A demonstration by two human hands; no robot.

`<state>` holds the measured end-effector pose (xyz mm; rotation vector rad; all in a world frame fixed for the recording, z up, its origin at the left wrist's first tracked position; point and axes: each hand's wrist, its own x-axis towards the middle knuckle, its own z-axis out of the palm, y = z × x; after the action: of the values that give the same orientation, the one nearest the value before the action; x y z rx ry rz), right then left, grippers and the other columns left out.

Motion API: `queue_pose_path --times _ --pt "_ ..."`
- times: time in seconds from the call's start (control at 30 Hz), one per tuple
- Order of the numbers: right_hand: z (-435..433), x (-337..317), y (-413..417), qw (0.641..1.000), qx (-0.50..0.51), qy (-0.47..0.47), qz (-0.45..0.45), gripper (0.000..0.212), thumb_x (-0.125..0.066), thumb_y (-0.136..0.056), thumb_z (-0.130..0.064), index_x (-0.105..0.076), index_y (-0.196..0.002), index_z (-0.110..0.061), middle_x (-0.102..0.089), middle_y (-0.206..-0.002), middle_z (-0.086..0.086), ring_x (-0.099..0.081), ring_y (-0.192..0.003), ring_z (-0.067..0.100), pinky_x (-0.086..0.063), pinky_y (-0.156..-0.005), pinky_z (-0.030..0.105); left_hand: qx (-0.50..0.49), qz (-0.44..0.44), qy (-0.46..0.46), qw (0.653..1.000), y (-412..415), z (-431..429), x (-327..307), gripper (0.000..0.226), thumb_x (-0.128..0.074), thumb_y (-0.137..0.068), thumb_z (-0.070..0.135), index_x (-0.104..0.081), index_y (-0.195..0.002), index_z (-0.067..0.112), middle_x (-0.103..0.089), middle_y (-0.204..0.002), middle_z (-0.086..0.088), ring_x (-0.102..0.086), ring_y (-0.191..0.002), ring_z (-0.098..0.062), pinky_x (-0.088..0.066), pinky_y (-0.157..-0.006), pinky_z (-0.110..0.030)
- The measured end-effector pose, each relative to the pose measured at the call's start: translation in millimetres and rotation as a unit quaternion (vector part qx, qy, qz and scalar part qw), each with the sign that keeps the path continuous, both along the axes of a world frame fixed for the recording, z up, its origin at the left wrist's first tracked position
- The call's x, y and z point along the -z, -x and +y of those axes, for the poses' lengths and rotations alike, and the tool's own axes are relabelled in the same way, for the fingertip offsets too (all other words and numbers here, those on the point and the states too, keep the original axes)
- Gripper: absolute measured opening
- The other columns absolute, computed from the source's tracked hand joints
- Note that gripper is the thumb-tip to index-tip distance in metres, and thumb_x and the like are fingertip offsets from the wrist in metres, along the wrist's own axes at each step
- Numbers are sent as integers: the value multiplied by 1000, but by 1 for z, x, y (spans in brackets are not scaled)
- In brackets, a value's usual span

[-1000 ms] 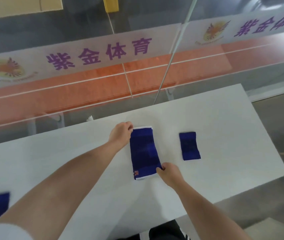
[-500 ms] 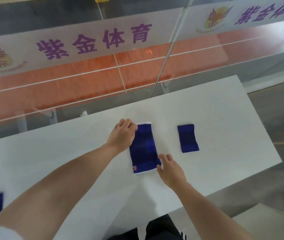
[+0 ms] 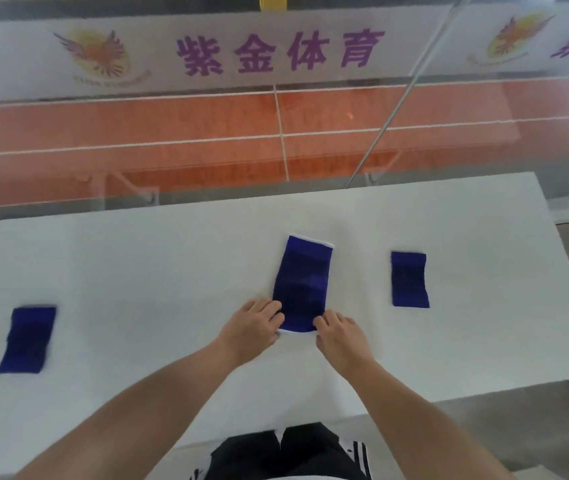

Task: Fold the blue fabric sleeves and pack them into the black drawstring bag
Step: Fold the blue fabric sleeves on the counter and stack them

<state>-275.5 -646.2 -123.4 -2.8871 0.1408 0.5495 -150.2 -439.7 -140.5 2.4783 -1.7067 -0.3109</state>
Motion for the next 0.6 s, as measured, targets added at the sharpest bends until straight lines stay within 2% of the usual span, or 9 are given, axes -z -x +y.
queue_pose_path --times 0.1,0.2,0.27,0.4,0.5,0.6 --pt "15 -9 -10 999 -21 -8 -43 25 -82 -53 -10 -63 -68 -15 -59 -64 1 -60 -55 23 -49 -48 32 -38 -53 25 998 13 21 -8 7 -57 -86 20 -63 -84 17 -64 -95 -1 -61 -93 -24 -48 -76 -36" --pt "35 -29 -19 996 -33 -53 -59 16 -73 -59 -13 -60 -69 -14 -60 -66 1 -62 -59 25 -48 -48 32 -125 -72 62 988 26 47 -26 5 -60 -82 15 -63 -77 16 -61 -79 -1 -59 -82 -24 -45 -71 -35" --pt "50 -48 -27 994 -44 -78 -59 9 -64 -66 -16 -59 -73 -13 -61 -72 3 -63 -66 28 -49 -53 34 -200 -55 87 974 35 67 -44 6 -58 -81 16 -62 -76 17 -61 -73 0 -59 -75 -23 -45 -67 -34" --pt "88 -94 -53 992 -79 -95 -28 17 -51 -89 -21 -61 -99 -10 -61 -103 6 -59 -96 29 -49 -73 41 -332 -1 98 938 56 110 -91 17 -48 -87 28 -63 -85 21 -66 -81 5 -63 -79 -21 -50 -70 -33" --pt "123 -120 -71 986 -108 -122 -33 20 -48 -94 -21 -59 -105 -10 -55 -112 4 -60 -95 28 -49 -74 40 -401 26 103 910 67 144 -123 24 -51 -89 40 -64 -99 23 -68 -95 10 -62 -90 -14 -52 -80 -31" --pt "171 -148 -87 976 -164 -138 -28 18 -45 -97 -22 -54 -107 -10 -52 -111 5 -61 -90 31 -49 -70 39 -457 9 111 882 75 186 -142 32 -64 -87 46 -63 -112 26 -67 -104 12 -60 -98 -11 -49 -86 -29"
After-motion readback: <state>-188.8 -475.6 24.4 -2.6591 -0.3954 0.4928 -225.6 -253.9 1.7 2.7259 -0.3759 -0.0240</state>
